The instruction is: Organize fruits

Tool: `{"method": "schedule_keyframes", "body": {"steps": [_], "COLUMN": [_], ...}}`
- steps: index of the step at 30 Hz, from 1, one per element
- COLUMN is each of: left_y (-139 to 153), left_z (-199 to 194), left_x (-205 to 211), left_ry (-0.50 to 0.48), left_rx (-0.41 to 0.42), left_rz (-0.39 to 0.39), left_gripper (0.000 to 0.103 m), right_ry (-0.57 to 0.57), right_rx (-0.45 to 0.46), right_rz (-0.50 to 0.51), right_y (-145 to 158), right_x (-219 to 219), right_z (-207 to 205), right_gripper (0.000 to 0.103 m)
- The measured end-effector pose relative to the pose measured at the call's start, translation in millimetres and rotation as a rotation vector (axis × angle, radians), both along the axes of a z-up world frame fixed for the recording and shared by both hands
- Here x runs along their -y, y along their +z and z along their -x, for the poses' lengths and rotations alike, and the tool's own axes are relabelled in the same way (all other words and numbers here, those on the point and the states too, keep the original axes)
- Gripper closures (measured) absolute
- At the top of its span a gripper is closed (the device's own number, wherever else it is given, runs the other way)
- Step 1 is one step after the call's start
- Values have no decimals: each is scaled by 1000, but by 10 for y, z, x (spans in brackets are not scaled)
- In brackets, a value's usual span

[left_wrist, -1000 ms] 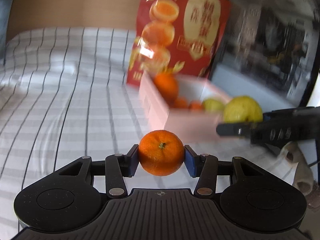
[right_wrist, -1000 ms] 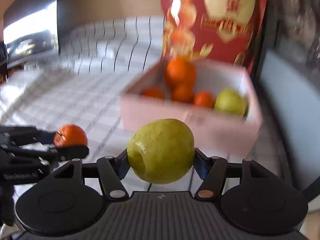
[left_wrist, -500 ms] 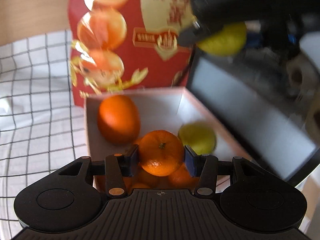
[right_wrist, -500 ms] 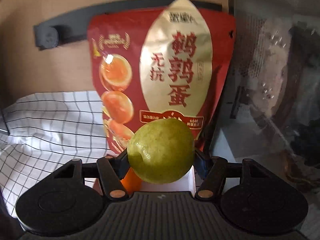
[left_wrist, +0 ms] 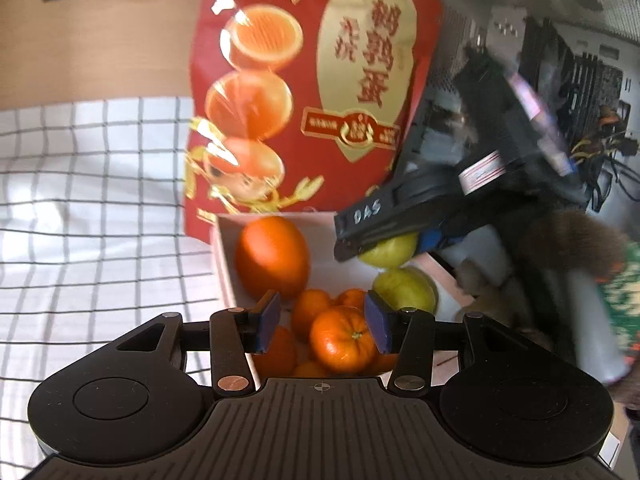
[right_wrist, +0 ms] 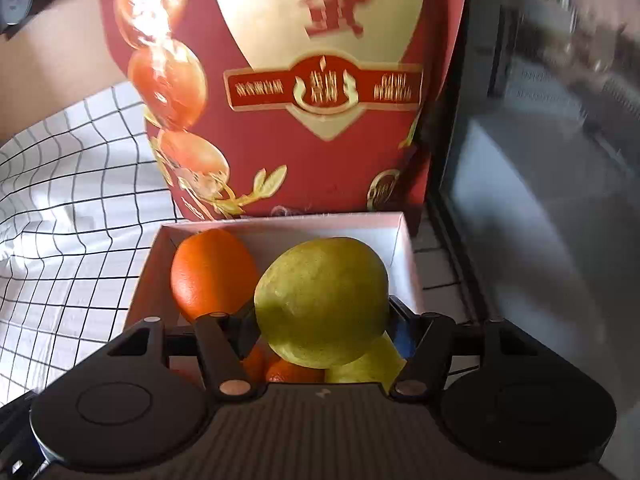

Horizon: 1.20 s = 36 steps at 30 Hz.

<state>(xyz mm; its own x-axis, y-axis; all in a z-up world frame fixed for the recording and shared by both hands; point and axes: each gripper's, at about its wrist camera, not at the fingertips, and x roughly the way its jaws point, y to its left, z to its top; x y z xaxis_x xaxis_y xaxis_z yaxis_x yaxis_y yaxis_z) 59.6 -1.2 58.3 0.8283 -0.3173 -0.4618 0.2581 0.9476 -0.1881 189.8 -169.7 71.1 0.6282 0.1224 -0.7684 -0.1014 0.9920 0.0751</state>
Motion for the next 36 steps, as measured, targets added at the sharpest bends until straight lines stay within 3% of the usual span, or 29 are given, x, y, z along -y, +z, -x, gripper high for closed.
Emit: {"method": "schedule_keyframes", "body": {"steps": [7, 11, 15, 18, 20, 21, 25, 27, 30, 32, 36], "left_y": [40, -23, -112, -241, -333, -381, -506, -574, -696, -727, -756], "left_z": [220, 417, 581, 714, 793, 828, 892, 870, 799, 802, 776], "left_x": [-201, -359, -545, -579, -547, -509, -345, -314, -285, -243, -191], "left_ry": [59, 82, 136, 171, 172, 167, 177, 183, 190, 207, 230], "left_rx": [12, -8, -53, -83, -92, -98, -107, -125, -159, -132, -112], "left_rz": [32, -26, -42, -51, -70, -81, -157, -153, -134, -151, -148], "left_gripper": [52, 52, 52, 52, 52, 52, 52, 52, 51, 52, 51], "right_ry": [5, 30, 65, 104, 133, 142, 186, 201, 206, 196, 163], "right_rx": [-35, -20, 42, 143, 203, 222, 224, 188, 117, 93, 122], "right_rz": [-7, 12, -15, -1, 0, -1, 25, 45, 45, 32, 23], "right_y": [-213, -174, -11, 134, 161, 143, -94, -266, -517, -645, -696], "right_x": [-106, -108, -53, -54, -62, -68, -117, -135, -146, -135, -121], "right_z": [-228, -118, 234, 720, 1070, 1243, 1756, 1866, 1839, 1775, 1718], "right_gripper": [39, 37, 33, 30, 19, 18, 18, 18, 18, 18, 17]}}
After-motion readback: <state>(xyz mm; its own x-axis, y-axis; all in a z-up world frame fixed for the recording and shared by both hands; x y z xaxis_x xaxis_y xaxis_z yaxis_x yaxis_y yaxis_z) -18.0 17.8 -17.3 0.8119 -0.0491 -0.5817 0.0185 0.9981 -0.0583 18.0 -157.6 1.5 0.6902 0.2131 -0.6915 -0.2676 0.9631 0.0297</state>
